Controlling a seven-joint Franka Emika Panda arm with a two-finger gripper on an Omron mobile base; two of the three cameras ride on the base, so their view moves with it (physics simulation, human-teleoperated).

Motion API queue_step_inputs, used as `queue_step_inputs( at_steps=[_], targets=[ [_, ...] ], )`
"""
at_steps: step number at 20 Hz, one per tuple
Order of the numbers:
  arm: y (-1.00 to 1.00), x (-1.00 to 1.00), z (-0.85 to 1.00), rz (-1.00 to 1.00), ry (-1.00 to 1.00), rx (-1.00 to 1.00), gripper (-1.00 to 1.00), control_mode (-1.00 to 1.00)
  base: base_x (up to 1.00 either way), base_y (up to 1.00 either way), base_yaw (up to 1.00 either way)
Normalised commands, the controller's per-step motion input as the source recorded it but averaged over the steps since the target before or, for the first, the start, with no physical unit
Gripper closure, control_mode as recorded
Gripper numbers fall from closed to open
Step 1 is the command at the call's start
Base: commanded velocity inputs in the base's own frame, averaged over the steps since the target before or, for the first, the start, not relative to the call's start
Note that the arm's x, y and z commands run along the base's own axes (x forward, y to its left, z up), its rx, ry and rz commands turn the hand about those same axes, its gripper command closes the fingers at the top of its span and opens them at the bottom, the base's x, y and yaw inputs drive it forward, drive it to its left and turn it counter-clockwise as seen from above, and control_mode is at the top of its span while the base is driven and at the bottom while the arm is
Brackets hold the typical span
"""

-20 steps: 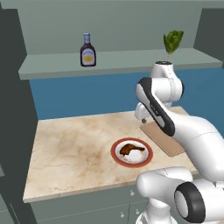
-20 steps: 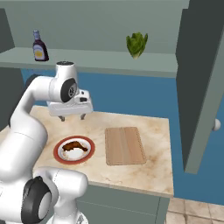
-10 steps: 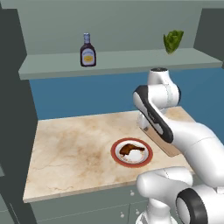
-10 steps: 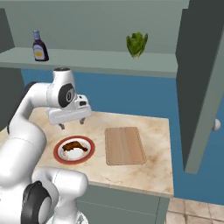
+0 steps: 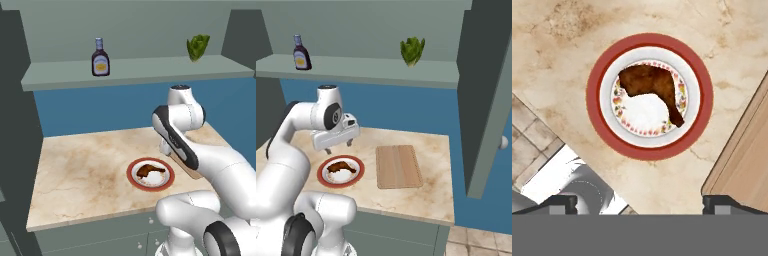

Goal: Pick the chicken drumstick from the plate and place it on the cutting board. Then pick the condiment bottle from the cabinet and place it next to the cutting board.

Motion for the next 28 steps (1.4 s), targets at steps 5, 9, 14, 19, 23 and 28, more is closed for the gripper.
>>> queue_step_inputs(
  at_steps=[5,9,14,19,23,28],
  targets=[
    [0.00,0.00,-0.34,0.15,0.00,0.00,-1.00,-1.00,0.00,0.00,0.00],
    [0.00,0.00,-0.37,0.13,0.00,0.00,-1.00,-1.00,0.00,0.00,0.00],
    [0.00,0.00,-0.39,0.12,0.00,0.00,-1.00,-1.00,0.00,0.00,0.00],
    [0.00,0.03,-0.36,0.10,0.00,0.00,-1.00,-1.00,0.00,0.00,0.00],
    [0.00,0.08,-0.20,0.04,0.00,0.00,-1.00,-1.00,0.00,0.00,0.00],
    [0.00,0.15,-0.11,0.00,-0.01,0.00,-1.00,-1.00,0.00,0.00,0.00]
  ],
)
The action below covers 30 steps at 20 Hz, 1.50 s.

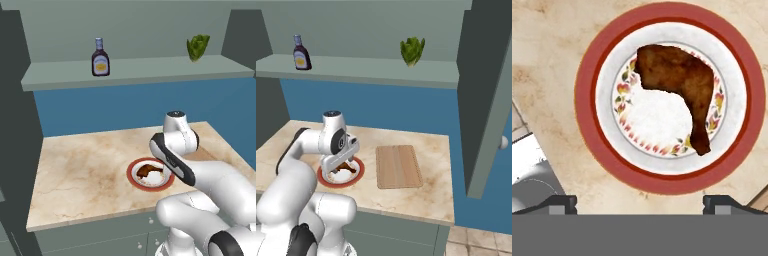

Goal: Pick the chicken drumstick from the plate and place it on the cutting board. Then pick the condiment bottle from the cabinet and place it next to the cutting board.

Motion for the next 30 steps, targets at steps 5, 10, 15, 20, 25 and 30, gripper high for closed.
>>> queue_step_inputs(
  at_steps=[5,10,15,20,25,30],
  targets=[
    [0.00,0.23,-0.14,0.00,0.00,0.00,-1.00,-1.00,0.00,0.00,0.00],
    [0.00,0.32,-0.14,0.00,0.00,0.00,-1.00,-1.00,0.00,0.00,0.00],
    [0.00,0.29,-0.20,0.00,0.00,0.00,-1.00,-1.00,0.00,0.00,0.00],
    [0.00,0.19,-0.26,0.01,0.01,0.00,-1.00,-1.00,0.00,0.00,0.00],
    [0.00,0.23,-0.25,0.02,0.01,0.00,-1.00,-1.00,0.00,0.00,0.00],
    [0.00,0.25,-0.25,0.02,0.04,0.00,-1.00,-1.00,0.00,0.00,0.00]
  ],
)
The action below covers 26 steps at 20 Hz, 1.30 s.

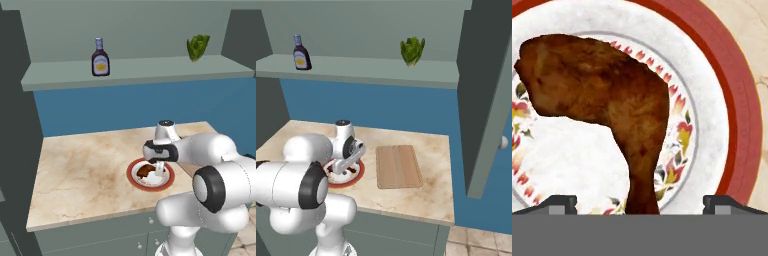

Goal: Pick the chicken drumstick from the plate and place it on the cutting board. Then pick the condiment bottle from the cabinet and place it next to the cutting board.

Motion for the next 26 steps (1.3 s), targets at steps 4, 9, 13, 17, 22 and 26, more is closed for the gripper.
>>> queue_step_inputs(
  at_steps=[4,9,13,17,22,26],
  targets=[
    [0.00,0.24,-0.23,0.02,0.04,0.00,-1.00,-1.00,0.00,0.00,0.00],
    [0.02,0.17,-0.17,0.02,0.04,0.00,-1.00,-1.00,0.00,0.00,0.00],
    [0.05,0.04,-0.10,0.02,0.05,0.00,-1.00,-1.00,0.00,0.00,0.00],
    [0.09,0.00,-0.12,0.02,0.03,0.00,1.00,-1.00,0.00,0.00,0.00],
    [0.21,-0.10,-0.03,0.01,-0.02,0.00,1.00,-1.00,0.00,0.00,0.00],
    [0.31,-0.28,-0.04,0.00,-0.10,-0.03,1.00,-1.00,0.00,0.00,0.00]
  ],
)
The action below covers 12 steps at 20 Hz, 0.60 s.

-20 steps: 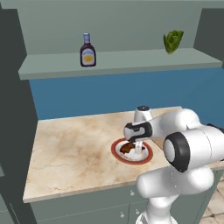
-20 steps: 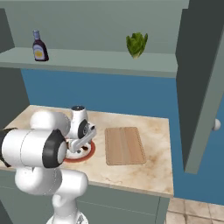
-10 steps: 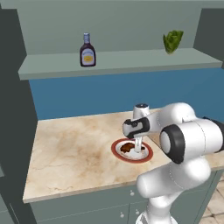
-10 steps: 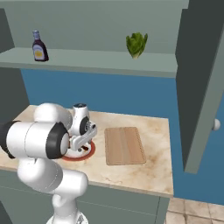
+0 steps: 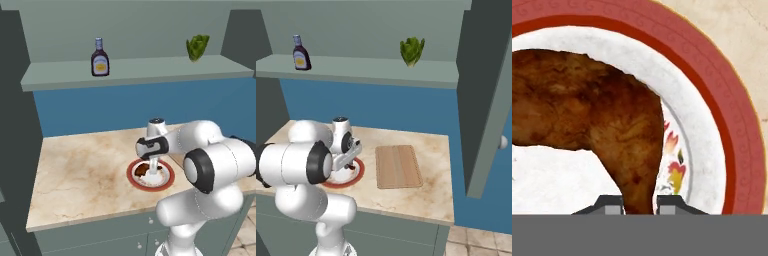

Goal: Pick the chicken drumstick from the plate and place it on the cutting board. Then pick the condiment bottle from the cabinet and place it next to the cutting board.

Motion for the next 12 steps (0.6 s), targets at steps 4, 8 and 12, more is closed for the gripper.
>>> queue_step_inputs(
  at_steps=[4,8,12],
  targets=[
    [0.20,-0.22,-0.05,0.00,-0.09,-0.02,1.00,-1.00,0.00,0.00,0.00],
    [0.00,0.00,0.00,0.00,0.00,0.00,1.00,-1.00,0.00,0.00,0.00],
    [-0.01,0.00,0.01,0.00,0.00,0.01,1.00,-1.00,0.00,0.00,0.00]
  ],
)
